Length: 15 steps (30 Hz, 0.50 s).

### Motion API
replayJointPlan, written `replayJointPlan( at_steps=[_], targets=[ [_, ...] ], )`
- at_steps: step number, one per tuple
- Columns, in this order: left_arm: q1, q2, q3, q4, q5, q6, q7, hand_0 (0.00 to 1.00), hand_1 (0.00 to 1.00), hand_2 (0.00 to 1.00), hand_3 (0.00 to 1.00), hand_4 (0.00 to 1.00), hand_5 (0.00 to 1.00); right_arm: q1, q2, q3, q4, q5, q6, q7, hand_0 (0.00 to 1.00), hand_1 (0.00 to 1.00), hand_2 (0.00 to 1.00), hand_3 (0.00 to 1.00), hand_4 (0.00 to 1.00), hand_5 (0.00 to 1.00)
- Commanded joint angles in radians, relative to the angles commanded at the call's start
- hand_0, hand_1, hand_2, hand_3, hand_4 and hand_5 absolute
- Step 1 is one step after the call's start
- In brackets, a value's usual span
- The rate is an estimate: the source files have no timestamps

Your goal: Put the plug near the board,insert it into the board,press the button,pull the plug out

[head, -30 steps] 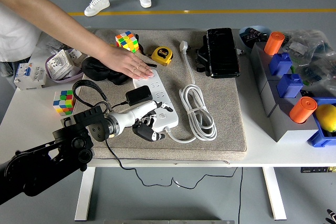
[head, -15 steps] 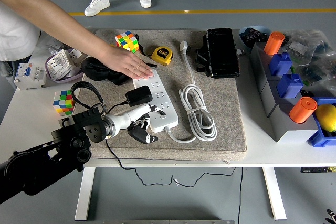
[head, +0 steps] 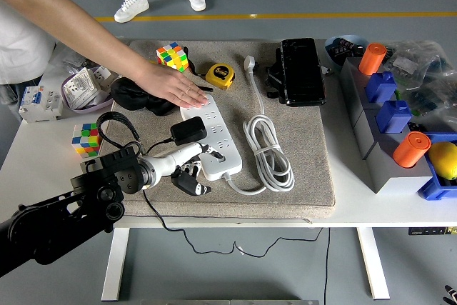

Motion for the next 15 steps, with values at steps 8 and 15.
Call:
replayJointPlan(
  at_steps=[8,15],
  targets=[
    [0.003,0.000,-0.014,-0.015,-0.003,0.018,-0.029,0.055,0.096,0.163,0.805,0.799,0.002,0.000,0.001,0.004,0.000,0.000,0.000,0.000,0.610,0.666,0.664,0.542,0.823,0.492],
    [0.022,0.006,-0.060,-0.016,-0.044,0.130,-0.174,0.120,0.107,0.254,0.656,0.790,0.157,0.000,0.003,0.004,-0.001,0.000,0.000,0.000,0.610,0.666,0.665,0.543,0.822,0.492]
  ],
)
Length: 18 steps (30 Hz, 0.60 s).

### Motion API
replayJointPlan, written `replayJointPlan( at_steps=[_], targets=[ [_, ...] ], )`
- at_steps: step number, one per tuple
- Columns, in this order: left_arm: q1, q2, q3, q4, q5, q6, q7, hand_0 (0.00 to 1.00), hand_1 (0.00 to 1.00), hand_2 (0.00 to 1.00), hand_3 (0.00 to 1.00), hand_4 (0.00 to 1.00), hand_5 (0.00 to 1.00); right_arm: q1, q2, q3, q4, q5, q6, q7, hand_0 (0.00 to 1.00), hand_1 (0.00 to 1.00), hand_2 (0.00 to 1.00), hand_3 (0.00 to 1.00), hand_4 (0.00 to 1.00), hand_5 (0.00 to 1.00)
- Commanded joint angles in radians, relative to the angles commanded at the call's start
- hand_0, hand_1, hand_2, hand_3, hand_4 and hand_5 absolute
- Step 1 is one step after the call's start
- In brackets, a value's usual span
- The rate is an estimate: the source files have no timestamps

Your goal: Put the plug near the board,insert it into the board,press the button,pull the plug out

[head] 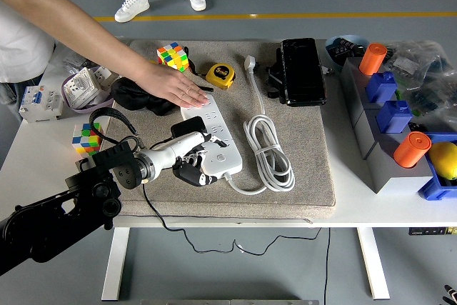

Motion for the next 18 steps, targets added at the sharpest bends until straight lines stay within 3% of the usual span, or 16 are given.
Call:
replayJointPlan(
  at_steps=[5,6,11,12,13,15,17,18],
  targets=[
    [0.043,-0.007,-0.030,0.036,-0.097,0.148,-0.157,0.120,0.107,0.254,0.656,0.790,0.157,0.001,0.003,-0.001,0.000,0.000,0.000,0.001,0.610,0.666,0.665,0.543,0.822,0.492],
    [0.051,-0.007,-0.032,0.044,-0.130,0.181,-0.191,0.242,0.345,0.454,0.602,0.815,0.293,0.001,0.004,-0.001,-0.001,0.000,0.000,0.001,0.610,0.666,0.665,0.542,0.821,0.492],
    [0.096,-0.006,-0.048,0.089,-0.304,0.335,-0.362,0.242,0.345,0.454,0.602,0.815,0.293,0.001,0.004,0.001,-0.001,-0.002,-0.002,0.000,0.610,0.666,0.665,0.542,0.821,0.492],
    [0.105,-0.009,-0.056,0.097,-0.338,0.359,-0.391,0.329,0.472,0.507,0.583,0.823,0.350,0.002,0.003,0.002,-0.001,-0.002,-0.002,0.000,0.610,0.665,0.665,0.543,0.822,0.492],
    [0.119,-0.014,-0.070,0.112,-0.379,0.388,-0.430,0.329,0.472,0.507,0.583,0.823,0.350,0.003,0.004,0.003,-0.001,-0.003,-0.003,0.000,0.610,0.665,0.665,0.543,0.822,0.492],
    [0.141,-0.024,-0.096,0.138,-0.462,0.427,-0.503,0.329,0.472,0.507,0.583,0.823,0.350,0.003,0.006,0.003,0.000,-0.002,-0.003,0.000,0.610,0.665,0.665,0.543,0.822,0.492],
    [0.153,-0.033,-0.118,0.160,-0.538,0.437,-0.556,0.329,0.472,0.507,0.583,0.823,0.350,0.003,0.008,0.002,-0.001,-0.001,-0.003,0.000,0.610,0.665,0.665,0.543,0.822,0.492],
    [0.157,-0.037,-0.130,0.173,-0.577,0.440,-0.578,0.543,0.623,0.591,0.584,0.829,0.368,0.002,0.009,0.001,-0.002,0.000,-0.002,0.001,0.610,0.665,0.663,0.542,0.822,0.492]
  ],
)
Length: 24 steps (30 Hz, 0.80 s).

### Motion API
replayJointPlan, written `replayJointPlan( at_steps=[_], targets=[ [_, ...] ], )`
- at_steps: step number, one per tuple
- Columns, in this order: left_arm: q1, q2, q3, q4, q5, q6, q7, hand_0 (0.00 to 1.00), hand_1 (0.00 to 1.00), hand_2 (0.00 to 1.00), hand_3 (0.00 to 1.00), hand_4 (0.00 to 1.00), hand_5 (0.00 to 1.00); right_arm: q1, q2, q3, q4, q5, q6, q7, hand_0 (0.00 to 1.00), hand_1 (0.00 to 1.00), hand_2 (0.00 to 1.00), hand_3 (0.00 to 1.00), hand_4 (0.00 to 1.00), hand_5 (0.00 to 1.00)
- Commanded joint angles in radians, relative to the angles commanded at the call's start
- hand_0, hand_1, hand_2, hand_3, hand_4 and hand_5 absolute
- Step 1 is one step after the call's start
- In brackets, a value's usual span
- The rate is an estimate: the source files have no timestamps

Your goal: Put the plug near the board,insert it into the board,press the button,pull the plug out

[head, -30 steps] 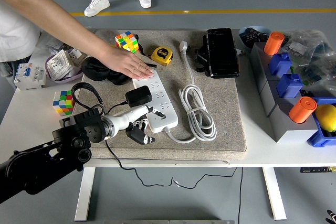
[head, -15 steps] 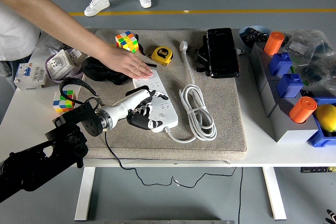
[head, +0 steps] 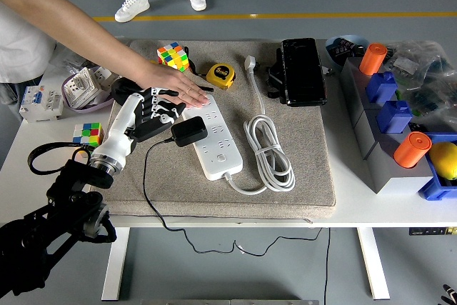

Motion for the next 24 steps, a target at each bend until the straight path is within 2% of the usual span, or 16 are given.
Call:
replayJointPlan(
  at_steps=[5,6,11,24],
  targets=[
    [0.006,-0.002,-0.027,0.043,-0.067,0.014,-0.063,0.543,0.623,0.591,0.584,0.829,0.368,0.001,0.002,-0.002,-0.001,0.000,0.000,0.000,0.610,0.665,0.663,0.542,0.822,0.492],
    [0.008,-0.001,-0.032,0.055,-0.084,0.017,-0.078,0.727,0.733,0.719,0.610,0.826,0.368,0.001,0.001,-0.002,-0.001,0.000,-0.001,0.000,0.609,0.666,0.664,0.542,0.822,0.492],
    [0.018,0.001,-0.053,0.090,-0.175,0.015,-0.116,0.727,0.733,0.719,0.610,0.826,0.368,0.000,0.003,-0.002,-0.002,0.000,-0.001,0.000,0.609,0.666,0.664,0.542,0.822,0.492],
    [0.037,0.006,-0.083,0.098,-0.164,0.009,-0.099,0.715,0.704,0.683,0.606,0.816,0.363,0.003,0.003,-0.008,-0.004,0.006,-0.001,0.001,0.611,0.666,0.665,0.542,0.822,0.493]
  ],
)
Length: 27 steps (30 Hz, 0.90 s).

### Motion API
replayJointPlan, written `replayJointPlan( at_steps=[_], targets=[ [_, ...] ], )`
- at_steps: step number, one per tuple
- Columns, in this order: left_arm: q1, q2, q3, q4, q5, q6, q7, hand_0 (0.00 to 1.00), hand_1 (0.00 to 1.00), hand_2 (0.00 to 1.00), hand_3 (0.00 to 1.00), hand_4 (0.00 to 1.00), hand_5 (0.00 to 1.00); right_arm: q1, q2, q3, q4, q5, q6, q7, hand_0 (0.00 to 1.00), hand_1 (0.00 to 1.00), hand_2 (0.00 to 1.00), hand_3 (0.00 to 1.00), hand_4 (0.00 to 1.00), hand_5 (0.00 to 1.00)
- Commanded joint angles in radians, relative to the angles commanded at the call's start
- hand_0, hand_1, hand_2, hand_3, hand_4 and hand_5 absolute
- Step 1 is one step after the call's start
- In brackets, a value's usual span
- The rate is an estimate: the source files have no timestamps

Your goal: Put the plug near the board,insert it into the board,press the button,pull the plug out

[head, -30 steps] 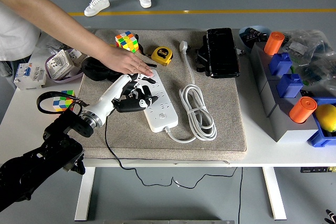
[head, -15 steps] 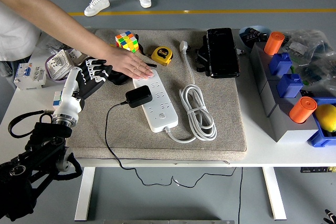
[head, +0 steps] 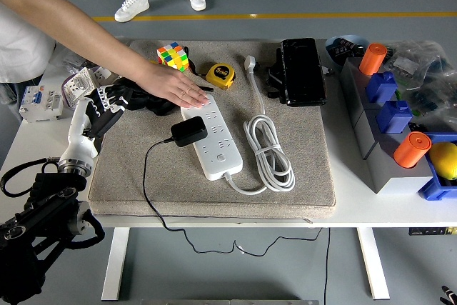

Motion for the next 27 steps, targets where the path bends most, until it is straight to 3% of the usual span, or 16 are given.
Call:
replayJointPlan(
  at_steps=[11,12,15,17,18,23,24,27],
  targets=[
    [0.001,0.006,0.005,-0.005,0.007,-0.002,0.009,0.713,0.701,0.683,0.608,0.817,0.365,0.000,-0.001,-0.004,0.002,0.002,-0.001,0.000,0.610,0.666,0.665,0.542,0.823,0.494],
    [0.001,0.006,0.006,-0.009,0.017,-0.003,0.013,0.497,0.621,0.613,0.611,0.817,0.368,0.000,-0.002,-0.005,0.002,0.002,-0.001,0.000,0.609,0.666,0.665,0.542,0.823,0.494],
    [0.001,0.009,0.004,-0.035,0.085,-0.012,0.043,0.497,0.621,0.613,0.611,0.817,0.368,-0.002,-0.004,-0.006,0.003,0.001,-0.001,0.000,0.609,0.666,0.665,0.542,0.823,0.494],
    [-0.002,0.012,0.006,-0.064,0.148,-0.023,0.079,0.497,0.621,0.613,0.611,0.817,0.368,-0.002,-0.004,-0.006,0.003,0.001,0.000,-0.001,0.609,0.666,0.665,0.542,0.823,0.494],
    [-0.003,0.014,0.007,-0.081,0.183,-0.028,0.099,0.214,0.309,0.378,0.634,0.818,0.365,-0.003,-0.004,-0.005,0.003,0.001,0.000,-0.001,0.610,0.666,0.664,0.542,0.823,0.495],
    [-0.021,0.028,0.023,-0.197,0.390,-0.103,0.257,0.214,0.309,0.378,0.634,0.818,0.365,-0.003,-0.006,-0.002,0.004,-0.002,0.000,-0.002,0.610,0.666,0.664,0.542,0.823,0.495],
    [-0.025,0.030,0.027,-0.212,0.429,-0.118,0.282,0.085,0.105,0.198,0.739,0.792,0.125,-0.003,-0.006,-0.002,0.004,-0.002,0.000,-0.003,0.609,0.666,0.665,0.541,0.823,0.495],
    [-0.055,0.045,0.058,-0.276,0.559,-0.213,0.403,0.085,0.105,0.198,0.739,0.792,0.125,-0.003,-0.007,-0.003,0.004,-0.002,0.001,-0.004,0.609,0.666,0.665,0.541,0.823,0.495]
  ],
)
